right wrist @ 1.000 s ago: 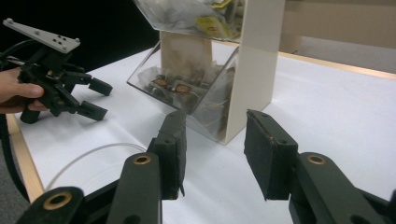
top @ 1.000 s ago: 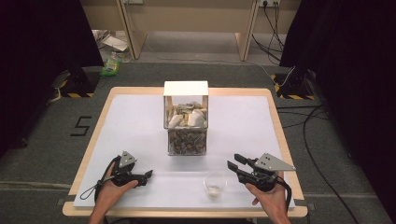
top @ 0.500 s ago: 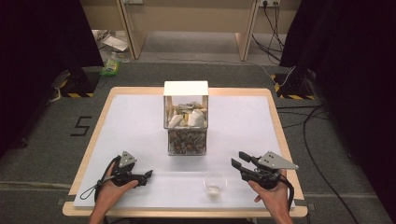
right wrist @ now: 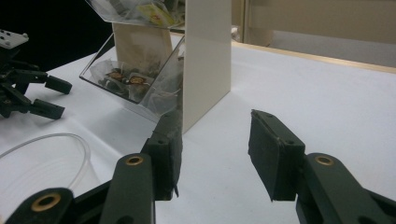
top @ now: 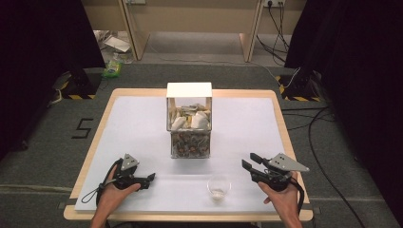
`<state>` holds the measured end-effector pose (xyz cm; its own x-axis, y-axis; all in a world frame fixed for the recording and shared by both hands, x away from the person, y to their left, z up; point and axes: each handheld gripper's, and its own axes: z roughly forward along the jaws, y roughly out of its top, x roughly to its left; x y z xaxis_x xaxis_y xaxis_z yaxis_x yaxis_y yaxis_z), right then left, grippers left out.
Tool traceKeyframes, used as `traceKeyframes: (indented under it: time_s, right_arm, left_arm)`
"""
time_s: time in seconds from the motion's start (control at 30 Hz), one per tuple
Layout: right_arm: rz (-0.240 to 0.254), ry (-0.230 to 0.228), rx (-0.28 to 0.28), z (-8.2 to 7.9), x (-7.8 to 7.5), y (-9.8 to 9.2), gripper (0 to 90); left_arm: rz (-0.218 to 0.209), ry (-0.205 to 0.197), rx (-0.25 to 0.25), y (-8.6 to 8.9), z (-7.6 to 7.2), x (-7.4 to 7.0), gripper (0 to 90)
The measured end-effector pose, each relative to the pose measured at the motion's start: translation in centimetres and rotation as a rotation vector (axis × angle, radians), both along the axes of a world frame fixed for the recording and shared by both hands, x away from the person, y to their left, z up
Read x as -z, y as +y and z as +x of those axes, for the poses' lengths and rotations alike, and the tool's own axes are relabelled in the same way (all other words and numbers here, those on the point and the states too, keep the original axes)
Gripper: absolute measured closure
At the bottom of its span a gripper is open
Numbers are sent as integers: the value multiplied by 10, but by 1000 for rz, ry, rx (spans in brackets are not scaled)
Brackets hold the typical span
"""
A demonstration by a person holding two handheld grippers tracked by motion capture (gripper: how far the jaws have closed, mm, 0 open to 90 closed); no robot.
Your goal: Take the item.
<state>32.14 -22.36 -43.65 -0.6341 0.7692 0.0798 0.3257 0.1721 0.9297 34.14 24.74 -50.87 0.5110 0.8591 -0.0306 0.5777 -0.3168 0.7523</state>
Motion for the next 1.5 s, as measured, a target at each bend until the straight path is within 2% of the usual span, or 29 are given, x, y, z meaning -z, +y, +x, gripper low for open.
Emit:
traceKeyframes:
  time_s: [0.67,0.87,1.13,1.5]
  right_arm:
    - [-15,14,48,2,7,-14,483]
    - [-22,16,61,0,10,-18,439]
    - [-36,45,79,0,19,-25,341]
    - [-60,70,74,-7,26,-21,275]
  left_arm:
    - [0,1,-1,0,0,0,103]
    - [-1,1,-1,0,0,0,102]
    - [0,1,-1,0,0,0,102]
    - [1,1,-2,0,0,0,102]
